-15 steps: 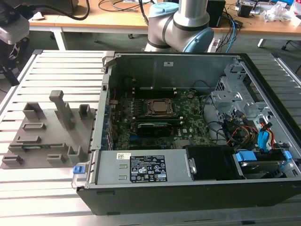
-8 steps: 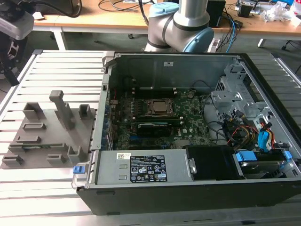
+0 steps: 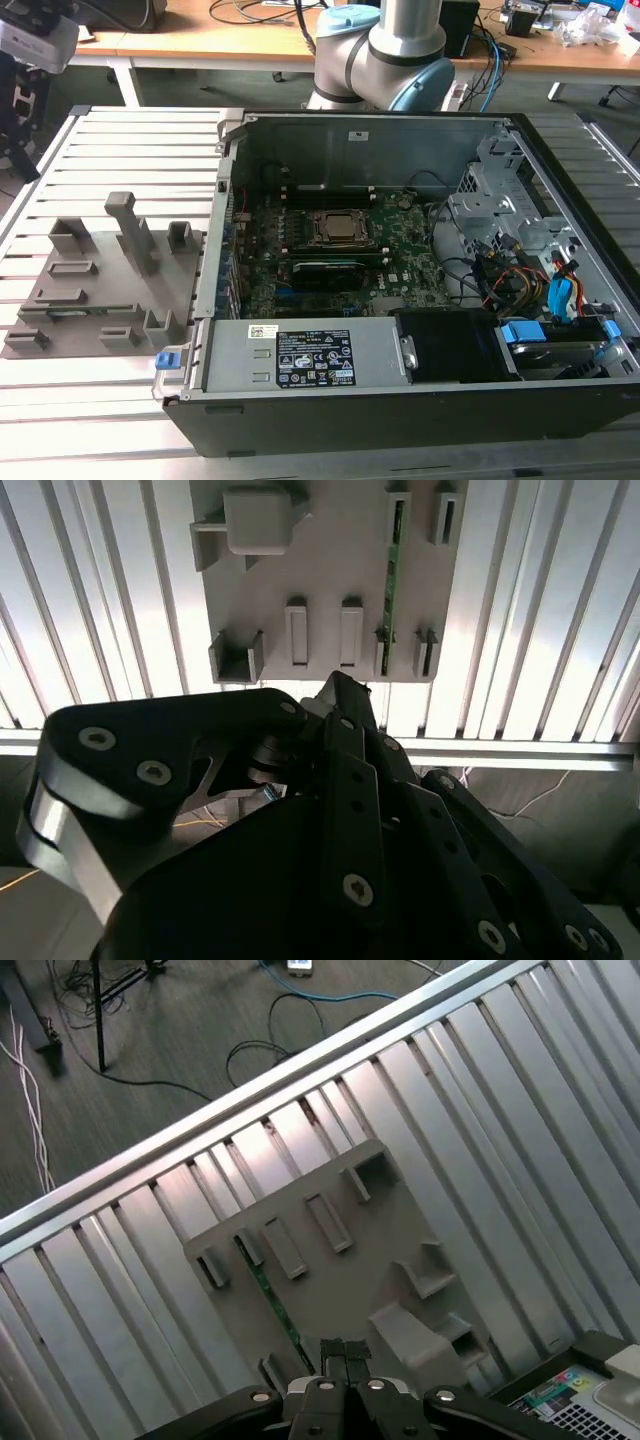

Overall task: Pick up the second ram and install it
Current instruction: 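Pick up the second ram and move it above second insertion slot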

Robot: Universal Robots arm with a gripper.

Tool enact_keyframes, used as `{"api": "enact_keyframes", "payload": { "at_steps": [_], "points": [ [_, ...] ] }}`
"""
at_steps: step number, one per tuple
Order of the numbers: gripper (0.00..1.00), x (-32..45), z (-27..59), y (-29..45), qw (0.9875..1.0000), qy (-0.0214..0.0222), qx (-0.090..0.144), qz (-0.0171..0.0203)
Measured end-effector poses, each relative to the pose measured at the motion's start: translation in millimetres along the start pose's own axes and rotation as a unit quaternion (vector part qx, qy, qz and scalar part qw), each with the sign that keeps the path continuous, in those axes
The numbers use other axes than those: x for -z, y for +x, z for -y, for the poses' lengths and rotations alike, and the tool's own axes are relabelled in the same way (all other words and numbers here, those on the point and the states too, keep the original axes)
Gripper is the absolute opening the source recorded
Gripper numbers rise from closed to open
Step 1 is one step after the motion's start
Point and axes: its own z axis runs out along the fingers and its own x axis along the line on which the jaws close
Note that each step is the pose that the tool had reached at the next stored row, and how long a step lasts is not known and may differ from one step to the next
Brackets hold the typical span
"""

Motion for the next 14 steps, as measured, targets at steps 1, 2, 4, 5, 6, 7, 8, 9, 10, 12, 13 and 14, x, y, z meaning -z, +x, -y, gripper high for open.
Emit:
{"api": "enact_keyframes", "payload": {
  "at_steps": [1,2,4,5,6,7,8,9,10,12,13,14],
  "points": [
    [0.11,0.0,0.0,0.0,1.0000,-0.0002,0.009,-0.0004],
    [0.11,0.0,0.0,0.0,0.9999,-0.0004,0.016,-0.0007],
    [0.11,0.0,0.0,0.0,0.9996,-0.0007,0.028,-0.0012],
    [0.11,0.0,0.0,0.0,0.9993,-0.0009,0.037,-0.0017],
    [0.11,0.0,0.0,0.0,0.9990,-0.0011,0.045,-0.0020],
    [0.11,0.0,0.0,0.0,0.9987,-0.0013,0.051,-0.0023],
    [0.11,0.0,0.0,0.0,0.9984,-0.0013,0.056,-0.0026],
    [0.11,0.0,0.0,0.0,0.9978,-0.0016,0.067,-0.0030],
    [0.11,0.0,0.0,0.0,0.9968,-0.0020,0.080,-0.0036],
    [0.11,0.0,0.0,0.0,0.9952,-0.0024,0.097,-0.0044],
    [0.11,0.0,0.0,0.0,0.9949,-0.0025,0.101,-0.0046],
    [0.11,0.0,0.0,0.0,0.9940,-0.0026,0.109,-0.0049]
  ]
}}
